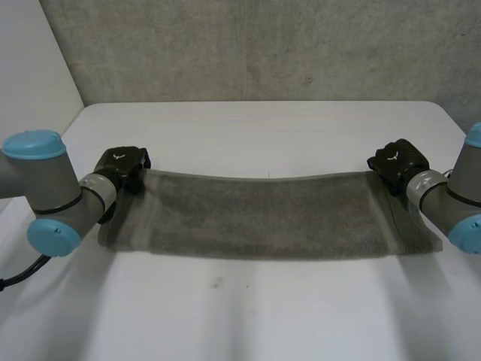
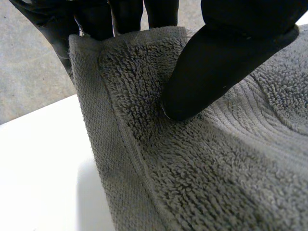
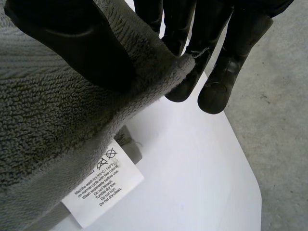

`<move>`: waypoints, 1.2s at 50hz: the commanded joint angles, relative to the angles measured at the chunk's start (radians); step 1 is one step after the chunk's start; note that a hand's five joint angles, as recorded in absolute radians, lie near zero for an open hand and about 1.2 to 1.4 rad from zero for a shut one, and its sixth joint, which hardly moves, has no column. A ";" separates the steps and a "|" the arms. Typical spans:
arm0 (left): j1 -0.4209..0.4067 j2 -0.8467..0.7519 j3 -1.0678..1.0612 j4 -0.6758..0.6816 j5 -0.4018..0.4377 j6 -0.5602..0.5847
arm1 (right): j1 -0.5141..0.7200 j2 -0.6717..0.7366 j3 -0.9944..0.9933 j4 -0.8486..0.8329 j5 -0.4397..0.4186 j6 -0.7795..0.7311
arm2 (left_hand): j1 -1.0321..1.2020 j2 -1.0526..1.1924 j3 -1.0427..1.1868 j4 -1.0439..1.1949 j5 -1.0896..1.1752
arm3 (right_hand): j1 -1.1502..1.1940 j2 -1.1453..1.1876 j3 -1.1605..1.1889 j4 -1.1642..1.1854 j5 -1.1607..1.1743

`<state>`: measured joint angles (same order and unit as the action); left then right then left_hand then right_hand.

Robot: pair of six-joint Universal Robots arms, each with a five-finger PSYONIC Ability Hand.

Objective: Fold the towel.

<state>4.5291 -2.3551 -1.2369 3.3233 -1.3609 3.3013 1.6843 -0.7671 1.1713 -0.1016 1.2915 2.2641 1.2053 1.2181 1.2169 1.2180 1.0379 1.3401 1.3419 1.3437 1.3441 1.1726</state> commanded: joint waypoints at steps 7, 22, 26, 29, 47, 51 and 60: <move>-0.001 -0.032 0.071 0.005 -0.015 -0.008 | 0.008 0.010 -0.099 -0.027 0.000 0.060 | -1.031 -1.044 -1.042 -1.043 -1.038 | -1.166 -1.167 -1.169 -1.170 -1.173; 0.005 0.396 -0.309 0.048 -0.017 -0.014 | -0.009 -0.445 0.242 -0.012 0.023 0.331 | -1.031 -1.044 -1.042 -1.043 -1.038 | -1.166 -1.167 -1.169 -1.170 -1.173; 0.014 0.517 -0.476 0.099 -0.017 -0.014 | -0.049 -0.515 0.419 -0.010 0.025 0.328 | -1.031 -1.044 -1.042 -1.043 -1.038 | -1.166 -1.167 -1.169 -1.170 -1.173; 0.025 0.568 -0.574 0.148 -0.015 -0.014 | -0.077 -0.538 0.523 -0.012 0.022 0.327 | -1.031 -1.044 -1.042 -1.043 -1.038 | -1.166 -1.167 -1.169 -1.170 -1.173; 0.050 0.608 -0.777 0.353 -0.015 -0.014 | -0.186 -0.431 0.714 -0.112 -0.123 0.304 | -1.031 -1.044 -1.042 -1.043 -1.038 | -0.691 -0.693 -0.695 -0.695 -0.698; 0.048 0.606 -0.782 0.363 -0.015 -0.014 | -0.189 -0.391 0.714 -0.188 -0.116 0.269 | -1.031 -1.044 -1.042 -1.043 -1.038 | -0.522 -0.524 -0.526 -0.526 -0.529; 0.034 0.606 -0.797 0.364 -0.015 -0.014 | -0.273 -0.359 0.682 -0.259 -0.055 0.164 | -1.031 -1.044 -1.042 -1.043 -1.038 | 0.056 0.054 0.053 0.052 0.049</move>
<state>4.5709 -1.7492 -2.0278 3.6895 -1.3760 3.2874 1.4805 -1.1350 1.8743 -0.3323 1.1846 2.4972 0.1762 0.1656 0.1677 0.1675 0.0285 1.3249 1.3250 1.3378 1.3428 1.1599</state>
